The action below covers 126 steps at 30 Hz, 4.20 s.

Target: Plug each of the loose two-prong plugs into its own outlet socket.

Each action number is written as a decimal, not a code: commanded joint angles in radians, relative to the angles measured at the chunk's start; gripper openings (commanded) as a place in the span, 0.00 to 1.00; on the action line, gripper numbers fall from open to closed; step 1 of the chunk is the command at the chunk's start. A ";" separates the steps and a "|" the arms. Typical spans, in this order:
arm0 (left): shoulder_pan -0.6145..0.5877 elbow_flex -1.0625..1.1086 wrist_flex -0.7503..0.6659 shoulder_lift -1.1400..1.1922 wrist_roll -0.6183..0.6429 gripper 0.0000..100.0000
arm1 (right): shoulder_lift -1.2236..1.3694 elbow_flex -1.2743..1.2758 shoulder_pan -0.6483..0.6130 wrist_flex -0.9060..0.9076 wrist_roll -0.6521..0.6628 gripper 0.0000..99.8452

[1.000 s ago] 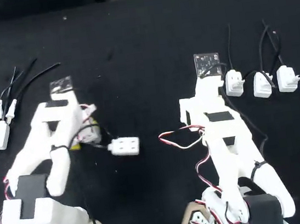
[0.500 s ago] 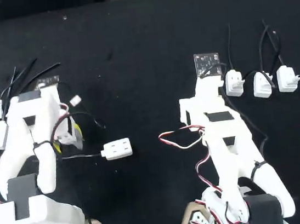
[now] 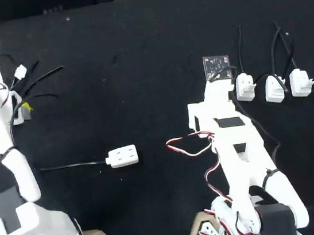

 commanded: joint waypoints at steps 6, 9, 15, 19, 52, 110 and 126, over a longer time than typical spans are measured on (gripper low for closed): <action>-0.067 -0.263 -0.009 0.264 -0.186 0.20 | -0.036 -0.048 0.015 -0.018 0.002 0.27; -0.068 -0.355 -0.005 0.347 -0.189 0.20 | -0.036 -0.048 0.015 -0.020 0.002 0.27; -0.051 -0.524 0.058 0.488 -0.230 0.20 | -0.036 -0.048 0.015 -0.020 0.002 0.27; -0.056 -0.625 0.063 0.594 -0.230 0.20 | -0.036 -0.048 0.015 -0.020 0.002 0.27; 0.038 -1.150 0.443 0.861 -0.219 0.03 | -0.038 -0.053 0.015 -0.020 0.002 0.27; 1.015 0.769 -0.416 -0.468 0.451 0.25 | -0.044 -0.051 0.017 -0.015 -0.006 0.27; 0.562 0.920 -0.440 -0.572 0.354 0.21 | -0.176 -0.142 -0.106 0.321 0.041 0.27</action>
